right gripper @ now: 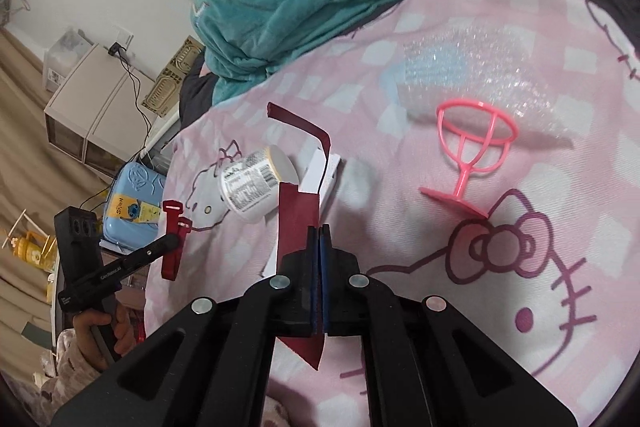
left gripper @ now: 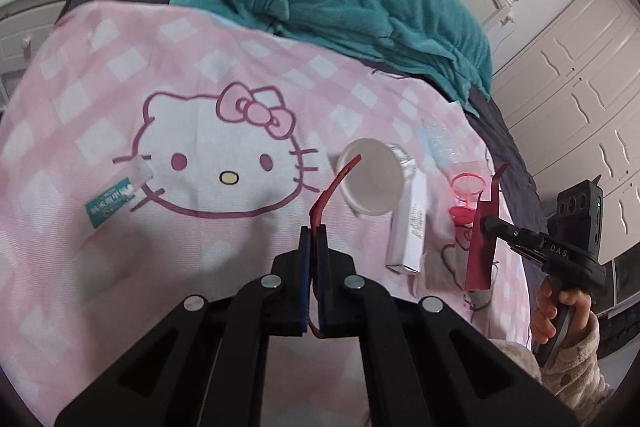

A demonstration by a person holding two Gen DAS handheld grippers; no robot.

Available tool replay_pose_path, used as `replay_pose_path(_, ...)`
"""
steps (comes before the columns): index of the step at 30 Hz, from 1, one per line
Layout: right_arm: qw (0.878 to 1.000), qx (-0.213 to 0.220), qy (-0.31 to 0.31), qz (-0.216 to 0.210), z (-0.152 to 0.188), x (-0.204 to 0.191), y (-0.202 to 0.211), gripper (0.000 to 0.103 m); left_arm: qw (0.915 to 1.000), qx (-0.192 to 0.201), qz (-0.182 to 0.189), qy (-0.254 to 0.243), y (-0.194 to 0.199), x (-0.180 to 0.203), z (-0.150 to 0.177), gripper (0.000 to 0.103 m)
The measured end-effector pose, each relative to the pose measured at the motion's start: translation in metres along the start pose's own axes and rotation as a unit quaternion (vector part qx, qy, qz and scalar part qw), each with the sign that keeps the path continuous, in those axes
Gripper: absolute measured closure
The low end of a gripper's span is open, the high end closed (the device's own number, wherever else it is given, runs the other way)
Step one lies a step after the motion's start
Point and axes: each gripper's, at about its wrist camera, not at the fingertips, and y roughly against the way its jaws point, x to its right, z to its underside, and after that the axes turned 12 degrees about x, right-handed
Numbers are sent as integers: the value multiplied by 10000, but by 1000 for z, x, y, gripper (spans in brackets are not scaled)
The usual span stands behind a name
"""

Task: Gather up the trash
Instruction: 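Carry the red strip in the right tool over the trash bin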

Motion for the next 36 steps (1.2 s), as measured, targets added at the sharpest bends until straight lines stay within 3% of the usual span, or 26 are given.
replay_pose_path(9, 9978, 300, 589, -73, -8, -60, 46, 102, 9969, 380, -397, -570, 78, 17, -12, 101)
replay_pose_path(16, 9920, 223, 1224, -219, -2, -124, 58, 102, 9950, 612, -472, -629, 142, -7, -11, 101)
replay_pose_path(23, 9849, 15, 1632, -585, 9, -194, 36, 102, 9936, 940, -533, -340, 212, -50, -10, 101)
replay_pose_path(28, 9772, -227, 1912, -897, 25, -255, 8, 102, 9912, 1229, -448, 222, 272, -95, -8, 101)
replay_pose_path(36, 9569, -790, 2439, -1362, 67, -351, -51, 102, 9818, 1555, -1045, 312, 358, -155, 3, 101)
